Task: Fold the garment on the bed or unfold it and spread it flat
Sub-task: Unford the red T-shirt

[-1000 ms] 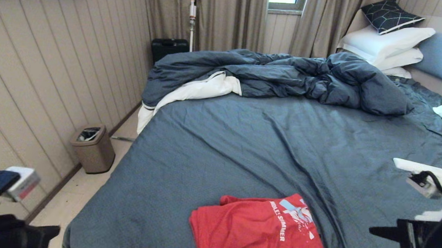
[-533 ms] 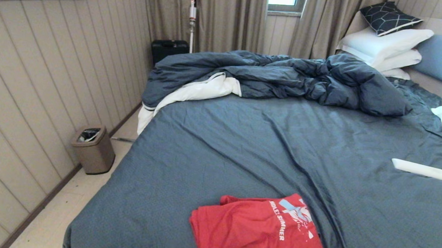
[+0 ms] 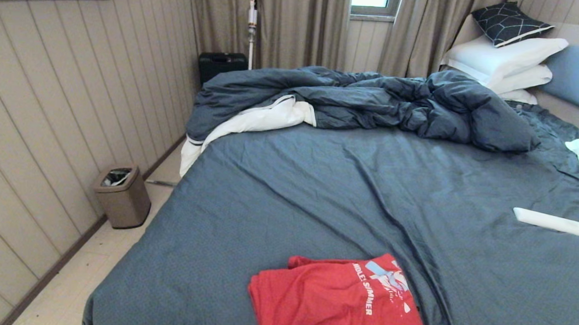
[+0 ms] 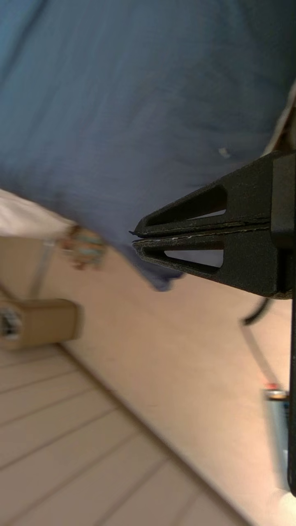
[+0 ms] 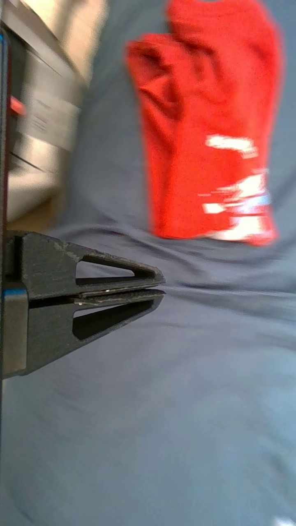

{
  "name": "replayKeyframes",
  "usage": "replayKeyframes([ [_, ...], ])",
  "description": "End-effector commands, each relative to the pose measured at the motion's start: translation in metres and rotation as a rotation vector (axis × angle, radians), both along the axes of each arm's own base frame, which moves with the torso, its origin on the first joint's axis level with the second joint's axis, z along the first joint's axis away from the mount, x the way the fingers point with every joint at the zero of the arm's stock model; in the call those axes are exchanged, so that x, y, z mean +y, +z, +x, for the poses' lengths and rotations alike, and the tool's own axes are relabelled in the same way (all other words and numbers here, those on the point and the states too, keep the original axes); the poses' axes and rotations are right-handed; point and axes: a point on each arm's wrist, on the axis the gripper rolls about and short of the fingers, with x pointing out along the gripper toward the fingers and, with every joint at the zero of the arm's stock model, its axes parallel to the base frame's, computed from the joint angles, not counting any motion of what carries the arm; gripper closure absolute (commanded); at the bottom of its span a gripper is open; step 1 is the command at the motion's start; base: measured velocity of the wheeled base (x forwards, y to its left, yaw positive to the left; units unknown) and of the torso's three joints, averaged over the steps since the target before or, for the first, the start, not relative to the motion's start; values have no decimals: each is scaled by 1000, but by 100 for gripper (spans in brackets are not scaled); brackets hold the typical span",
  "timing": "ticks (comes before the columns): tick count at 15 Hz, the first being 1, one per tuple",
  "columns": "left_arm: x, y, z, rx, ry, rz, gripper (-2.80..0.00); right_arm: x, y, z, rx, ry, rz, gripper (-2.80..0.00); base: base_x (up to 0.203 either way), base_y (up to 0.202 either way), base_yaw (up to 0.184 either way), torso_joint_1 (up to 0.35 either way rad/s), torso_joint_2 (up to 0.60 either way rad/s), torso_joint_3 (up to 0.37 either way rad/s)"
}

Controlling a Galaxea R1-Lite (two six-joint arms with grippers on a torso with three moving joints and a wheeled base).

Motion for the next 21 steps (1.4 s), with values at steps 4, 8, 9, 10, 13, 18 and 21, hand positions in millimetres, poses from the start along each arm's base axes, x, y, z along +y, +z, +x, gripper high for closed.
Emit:
replayKeyframes([
  [4,-4,-10,-2,-2,49,194,0,4,-1,-13,-215,-16,-35,0,0,0,0,0,0,0],
  [8,-8,0,1,-119,-112,154,0,4,23,-15,-445,-37,-67,0,0,0,0,0,0,0],
  [9,-8,-1,1,-122,-131,138,0,4,29,-16,-512,-46,-80,0,0,0,0,0,0,0],
  [10,-9,-1,1,-125,-149,129,0,3,32,-17,-535,-60,-83,0,0,0,0,0,0,0],
  [13,-9,2,2,-155,-185,133,0,2,30,-17,-521,-122,-72,0,0,0,0,0,0,0],
  [18,-9,10,3,-239,-153,90,0,-2,28,-16,-494,-282,-67,0,0,0,0,0,0,0],
  [21,-9,22,3,-352,-160,107,0,-3,18,-15,-397,-317,-57,0,0,0,0,0,0,0],
])
